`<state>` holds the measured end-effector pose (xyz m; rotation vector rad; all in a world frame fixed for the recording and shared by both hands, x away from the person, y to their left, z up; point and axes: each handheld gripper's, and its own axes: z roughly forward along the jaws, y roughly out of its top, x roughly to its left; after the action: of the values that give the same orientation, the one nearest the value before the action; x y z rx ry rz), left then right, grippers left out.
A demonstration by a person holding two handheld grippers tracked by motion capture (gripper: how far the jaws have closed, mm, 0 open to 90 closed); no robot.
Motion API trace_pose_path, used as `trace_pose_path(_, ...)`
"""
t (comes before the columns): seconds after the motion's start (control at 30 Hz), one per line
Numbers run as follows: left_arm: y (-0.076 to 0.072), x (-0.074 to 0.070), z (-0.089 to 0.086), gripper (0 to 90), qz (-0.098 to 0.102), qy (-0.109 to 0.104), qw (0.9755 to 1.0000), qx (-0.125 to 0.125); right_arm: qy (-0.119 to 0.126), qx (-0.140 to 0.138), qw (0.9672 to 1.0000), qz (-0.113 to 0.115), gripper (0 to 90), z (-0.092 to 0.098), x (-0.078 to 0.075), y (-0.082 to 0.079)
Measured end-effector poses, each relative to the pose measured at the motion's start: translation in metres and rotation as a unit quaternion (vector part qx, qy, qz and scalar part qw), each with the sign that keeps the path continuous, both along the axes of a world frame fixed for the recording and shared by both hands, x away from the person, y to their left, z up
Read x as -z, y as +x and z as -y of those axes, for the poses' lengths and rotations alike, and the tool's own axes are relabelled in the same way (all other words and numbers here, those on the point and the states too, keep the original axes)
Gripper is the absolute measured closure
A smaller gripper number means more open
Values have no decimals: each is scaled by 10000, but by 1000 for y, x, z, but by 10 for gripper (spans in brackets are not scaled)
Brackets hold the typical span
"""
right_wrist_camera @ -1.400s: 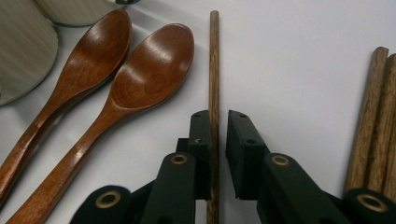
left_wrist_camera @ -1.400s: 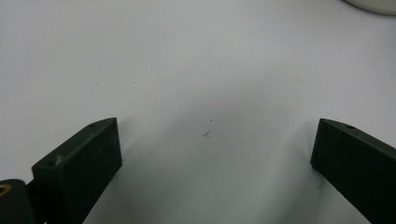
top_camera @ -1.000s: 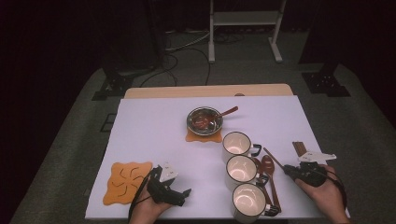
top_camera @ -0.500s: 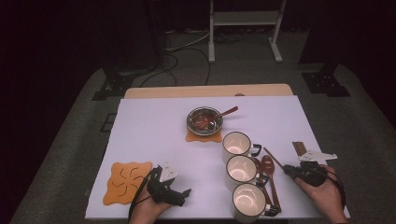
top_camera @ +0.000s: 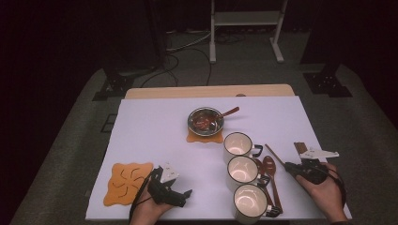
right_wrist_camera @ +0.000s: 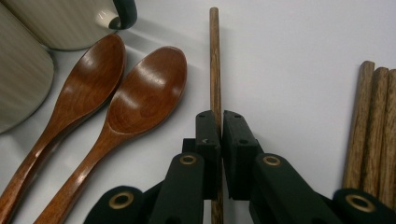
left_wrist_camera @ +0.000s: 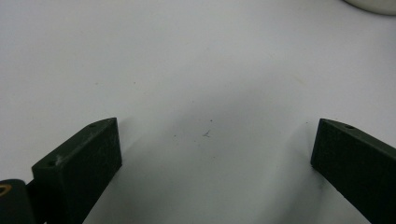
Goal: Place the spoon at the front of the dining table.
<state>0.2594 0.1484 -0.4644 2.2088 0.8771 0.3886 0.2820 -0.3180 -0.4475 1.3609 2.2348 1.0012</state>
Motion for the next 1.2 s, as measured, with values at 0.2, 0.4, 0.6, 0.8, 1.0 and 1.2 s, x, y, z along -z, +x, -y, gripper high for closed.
trace_pose_path(0.2, 0, 0, 0, 6, 0, 1, 10000, 1, 34, 16, 10000, 6, 846, 0, -3, 2)
trace_pose_path(0.4, 0, 0, 0, 6, 1, 1, 10000, -1, 89, 20, 10000, 40, 846, 1, -7, 4)
trace_pose_path(0.6, 0, 0, 0, 7, -2, 1, 10000, 2, 130, 14, 9999, 68, 846, 1, -10, 6)
trace_pose_path(0.8, 0, 0, 0, 7, -3, 1, 10000, 1, 122, 2, 9999, 116, 846, 0, -13, 8)
trace_pose_path(1.0, 0, 0, 0, 6, 4, -2, 10000, -5, 112, 1, 9998, 166, 846, 0, -16, 11)
trace_pose_path(1.2, 0, 0, 0, 6, 3, -5, 10000, -6, 108, -17, 9997, 229, 846, -2, -20, 14)
